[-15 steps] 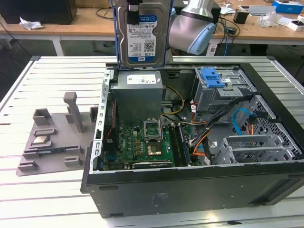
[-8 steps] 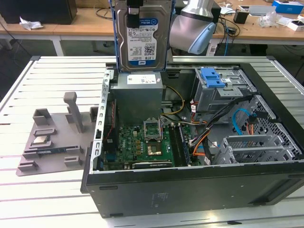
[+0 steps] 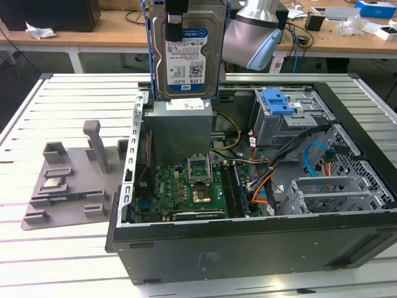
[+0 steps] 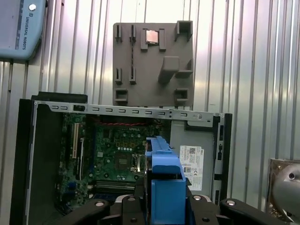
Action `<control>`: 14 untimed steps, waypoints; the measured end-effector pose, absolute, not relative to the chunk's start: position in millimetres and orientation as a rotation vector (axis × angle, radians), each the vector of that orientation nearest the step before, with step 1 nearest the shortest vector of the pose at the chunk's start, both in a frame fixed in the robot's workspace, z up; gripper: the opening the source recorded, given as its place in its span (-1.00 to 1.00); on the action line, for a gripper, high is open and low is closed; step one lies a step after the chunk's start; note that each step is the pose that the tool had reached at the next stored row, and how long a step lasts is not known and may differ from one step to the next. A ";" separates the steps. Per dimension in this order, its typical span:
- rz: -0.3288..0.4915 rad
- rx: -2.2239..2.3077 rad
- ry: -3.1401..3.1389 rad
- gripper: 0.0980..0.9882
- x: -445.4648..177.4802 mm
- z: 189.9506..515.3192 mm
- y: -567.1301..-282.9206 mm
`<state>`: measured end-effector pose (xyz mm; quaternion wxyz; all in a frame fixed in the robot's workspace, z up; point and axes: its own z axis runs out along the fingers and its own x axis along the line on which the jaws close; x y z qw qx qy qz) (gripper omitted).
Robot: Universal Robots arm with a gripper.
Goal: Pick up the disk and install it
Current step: 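Pick up the disk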
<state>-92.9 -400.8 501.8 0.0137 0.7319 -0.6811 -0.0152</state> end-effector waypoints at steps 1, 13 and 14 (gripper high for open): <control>-0.047 2.280 -2.121 -0.39 -92.9 501.7 -404.3; -0.047 2.279 -2.121 -0.39 -92.9 501.6 -437.2; -0.047 2.279 -2.121 -0.39 -92.9 501.6 -438.9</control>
